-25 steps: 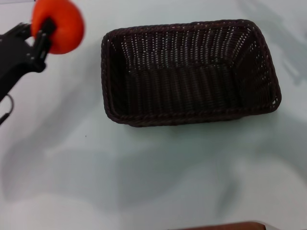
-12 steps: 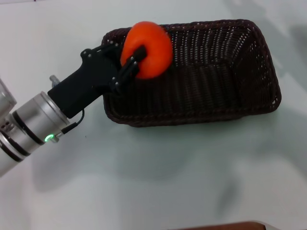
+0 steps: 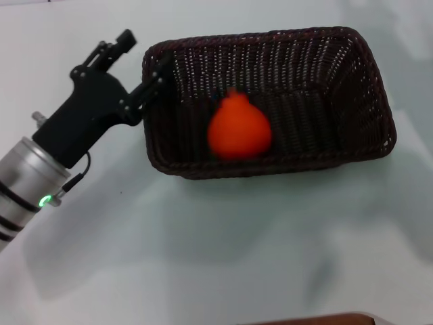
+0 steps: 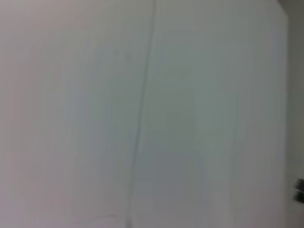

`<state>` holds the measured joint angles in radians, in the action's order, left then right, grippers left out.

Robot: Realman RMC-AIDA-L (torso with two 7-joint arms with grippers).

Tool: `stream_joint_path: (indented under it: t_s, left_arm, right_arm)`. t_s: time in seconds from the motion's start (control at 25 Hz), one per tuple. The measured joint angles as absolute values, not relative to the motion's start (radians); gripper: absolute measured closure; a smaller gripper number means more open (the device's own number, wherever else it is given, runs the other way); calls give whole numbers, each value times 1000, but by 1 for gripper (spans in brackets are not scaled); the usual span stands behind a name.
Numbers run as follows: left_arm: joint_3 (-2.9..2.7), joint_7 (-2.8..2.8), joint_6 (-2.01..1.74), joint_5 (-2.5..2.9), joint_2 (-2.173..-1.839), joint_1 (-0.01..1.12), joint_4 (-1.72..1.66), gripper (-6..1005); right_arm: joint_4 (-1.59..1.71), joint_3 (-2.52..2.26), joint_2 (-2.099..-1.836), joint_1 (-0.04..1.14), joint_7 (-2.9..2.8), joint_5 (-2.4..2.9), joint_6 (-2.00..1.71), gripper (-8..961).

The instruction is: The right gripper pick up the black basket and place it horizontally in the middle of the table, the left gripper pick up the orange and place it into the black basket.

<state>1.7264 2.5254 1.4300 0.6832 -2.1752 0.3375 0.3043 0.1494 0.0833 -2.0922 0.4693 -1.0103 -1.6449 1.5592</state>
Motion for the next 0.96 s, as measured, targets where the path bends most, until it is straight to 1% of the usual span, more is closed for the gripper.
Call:
stream_joint_path:
  t_s: [0.24, 0.36, 0.6, 0.96]
  left_arm:
    - [1780, 2707, 1428, 524, -2175, 289, 247, 283]
    - [1879, 2779, 1428, 435, -2173, 279, 209, 99]
    - [2096, 2791, 1405, 403, -2167, 273, 181, 103]
    - [2131, 2795, 1384, 403, -2171, 285, 156, 102]
  right_arm:
    - [84, 160, -2094, 460, -861, -1645, 1563, 509]
    - [52, 181, -2094, 464, -742, -1644, 1556, 507]
    - [-25, 177, -2096, 463, -420, -1631, 1583, 503]
    - [-69, 154, -2097, 470, -143, -1621, 1620, 498]
